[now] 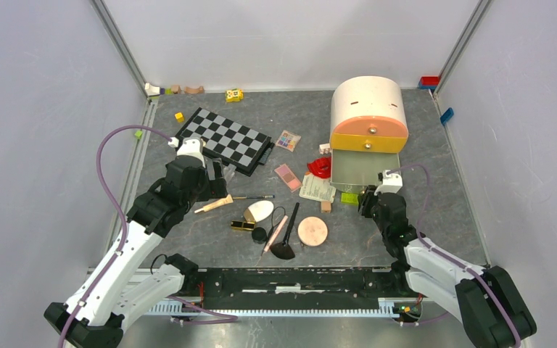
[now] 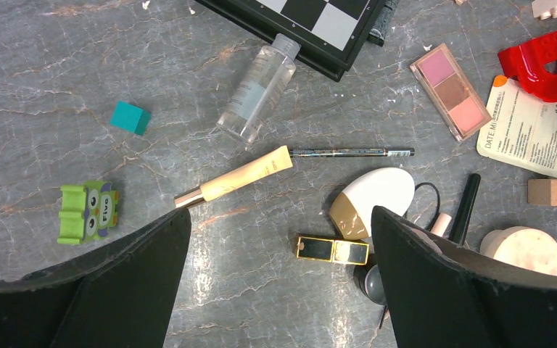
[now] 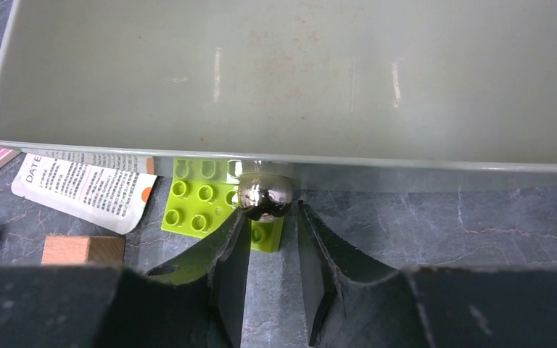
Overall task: Organize the makeup
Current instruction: Open the drawer in the storage box.
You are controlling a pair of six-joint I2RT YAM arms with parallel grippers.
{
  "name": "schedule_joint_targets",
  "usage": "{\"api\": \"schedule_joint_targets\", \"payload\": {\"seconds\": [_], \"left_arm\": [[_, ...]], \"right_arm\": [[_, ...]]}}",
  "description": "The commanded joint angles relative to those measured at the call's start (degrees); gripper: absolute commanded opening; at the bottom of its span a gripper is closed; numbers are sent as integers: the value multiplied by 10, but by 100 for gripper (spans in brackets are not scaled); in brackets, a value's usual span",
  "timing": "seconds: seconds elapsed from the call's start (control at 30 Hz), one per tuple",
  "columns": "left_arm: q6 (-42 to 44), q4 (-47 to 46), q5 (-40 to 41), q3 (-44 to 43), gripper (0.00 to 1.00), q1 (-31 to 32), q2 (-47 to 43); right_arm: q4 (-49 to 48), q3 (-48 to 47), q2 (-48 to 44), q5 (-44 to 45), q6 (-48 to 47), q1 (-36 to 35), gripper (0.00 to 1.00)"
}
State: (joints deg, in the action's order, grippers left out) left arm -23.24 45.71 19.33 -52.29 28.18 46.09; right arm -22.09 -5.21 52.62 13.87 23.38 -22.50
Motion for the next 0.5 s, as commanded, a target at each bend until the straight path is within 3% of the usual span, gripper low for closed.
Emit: {"api": "schedule_joint_targets", "payload": {"seconds": [0.0, 0.47], "left_arm": [[12, -16, -4, -4, 100, -2, -5], [12, -16, -5, -4, 100, -2, -4]], "right_arm": [[-34, -26, 11, -10, -14, -2, 34], [-40, -11, -4, -44, -3, -4, 24]]}}
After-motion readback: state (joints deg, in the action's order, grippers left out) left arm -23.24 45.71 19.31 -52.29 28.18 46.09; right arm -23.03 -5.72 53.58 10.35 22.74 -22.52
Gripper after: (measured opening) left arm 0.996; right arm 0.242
